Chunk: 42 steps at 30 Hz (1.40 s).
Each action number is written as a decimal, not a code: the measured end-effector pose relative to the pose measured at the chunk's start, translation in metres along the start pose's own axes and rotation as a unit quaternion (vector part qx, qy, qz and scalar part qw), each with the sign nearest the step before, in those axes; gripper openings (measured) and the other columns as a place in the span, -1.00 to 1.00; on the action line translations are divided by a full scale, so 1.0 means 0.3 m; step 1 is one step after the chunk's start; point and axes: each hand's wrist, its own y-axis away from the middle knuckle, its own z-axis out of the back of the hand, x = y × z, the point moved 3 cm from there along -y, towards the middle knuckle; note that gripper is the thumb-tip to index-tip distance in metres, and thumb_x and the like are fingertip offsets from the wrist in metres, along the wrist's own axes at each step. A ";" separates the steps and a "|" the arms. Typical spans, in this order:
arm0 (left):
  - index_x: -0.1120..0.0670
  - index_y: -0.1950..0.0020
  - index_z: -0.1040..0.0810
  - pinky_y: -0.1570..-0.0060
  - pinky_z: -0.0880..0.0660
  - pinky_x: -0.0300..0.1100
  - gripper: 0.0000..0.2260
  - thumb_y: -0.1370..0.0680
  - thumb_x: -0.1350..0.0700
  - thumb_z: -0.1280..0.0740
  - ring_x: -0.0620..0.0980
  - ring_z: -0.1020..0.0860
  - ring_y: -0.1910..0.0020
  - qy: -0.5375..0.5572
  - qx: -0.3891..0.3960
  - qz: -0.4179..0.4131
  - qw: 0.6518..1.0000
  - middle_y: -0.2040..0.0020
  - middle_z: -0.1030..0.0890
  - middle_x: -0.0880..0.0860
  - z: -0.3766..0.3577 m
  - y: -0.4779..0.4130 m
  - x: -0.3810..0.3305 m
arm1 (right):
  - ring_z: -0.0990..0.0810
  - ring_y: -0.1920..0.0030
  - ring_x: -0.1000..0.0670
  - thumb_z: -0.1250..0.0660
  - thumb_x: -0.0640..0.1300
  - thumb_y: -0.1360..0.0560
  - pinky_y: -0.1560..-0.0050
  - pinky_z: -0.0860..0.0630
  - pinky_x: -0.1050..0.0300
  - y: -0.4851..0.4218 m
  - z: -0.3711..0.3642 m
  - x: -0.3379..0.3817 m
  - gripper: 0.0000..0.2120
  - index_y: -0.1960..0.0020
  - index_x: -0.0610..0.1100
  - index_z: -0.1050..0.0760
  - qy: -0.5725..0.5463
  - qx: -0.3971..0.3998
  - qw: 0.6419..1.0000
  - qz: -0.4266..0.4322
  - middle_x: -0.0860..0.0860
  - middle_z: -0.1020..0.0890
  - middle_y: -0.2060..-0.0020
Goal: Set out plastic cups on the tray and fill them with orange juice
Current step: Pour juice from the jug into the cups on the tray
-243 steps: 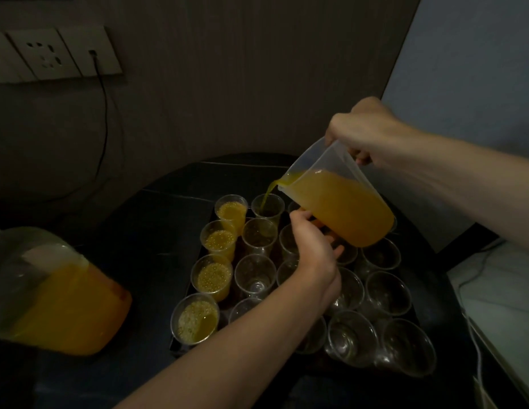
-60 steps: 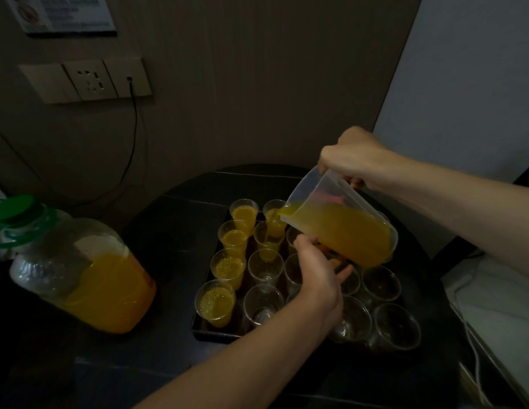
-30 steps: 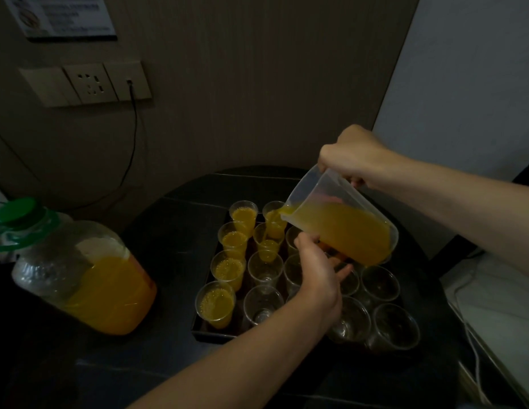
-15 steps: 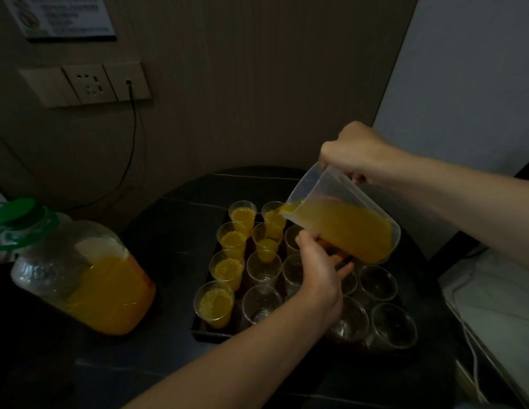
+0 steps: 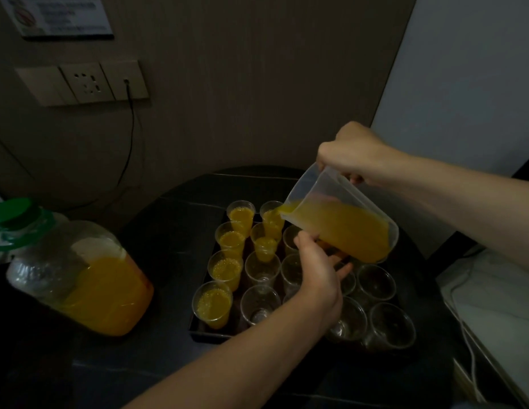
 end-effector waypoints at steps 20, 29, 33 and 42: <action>-0.04 -0.37 -0.39 -0.32 -0.48 0.22 -0.68 -0.70 -0.08 -0.01 0.20 -0.57 -0.26 0.019 0.000 -0.001 1.000 -0.29 -0.53 0.09 0.009 -0.012 0.009 | -0.56 0.30 -0.05 -0.38 -0.10 -0.51 0.34 -0.47 0.11 -0.028 -0.028 -0.012 -0.86 0.14 -0.16 -0.49 0.019 -0.002 1.000 0.000 -0.10 -0.55 0.26; -0.03 -0.36 -0.39 -0.29 -0.49 0.21 -0.70 -0.70 -0.06 -0.03 0.19 -0.57 -0.24 0.027 0.001 0.004 1.000 -0.28 -0.54 0.10 0.006 -0.008 0.011 | -0.55 0.32 -0.04 -0.39 -0.09 -0.48 0.38 -0.44 0.14 -0.025 -0.030 -0.019 -0.86 0.13 -0.15 -0.51 0.018 -0.002 1.000 0.007 -0.08 -0.56 0.28; -0.04 -0.38 -0.39 -0.23 -0.51 0.16 -0.70 -0.70 -0.06 -0.04 0.19 -0.57 -0.23 0.034 0.002 0.007 0.999 -0.26 -0.55 0.10 0.007 -0.011 0.011 | -0.54 0.32 -0.03 -0.38 -0.09 -0.50 0.39 -0.41 0.14 -0.024 -0.033 -0.020 -0.86 0.13 -0.14 -0.49 0.021 0.004 1.000 0.009 -0.08 -0.55 0.28; -0.05 -0.42 -0.35 -0.12 -0.53 0.11 -0.68 -0.70 -0.07 -0.04 0.18 -0.56 -0.21 0.041 0.003 0.015 0.999 -0.24 -0.53 0.09 0.018 -0.028 0.024 | -0.57 0.28 -0.04 -0.40 -0.11 -0.49 0.36 -0.44 0.14 -0.027 -0.044 -0.021 -0.88 0.12 -0.15 -0.50 0.016 0.013 1.000 0.007 -0.09 -0.56 0.24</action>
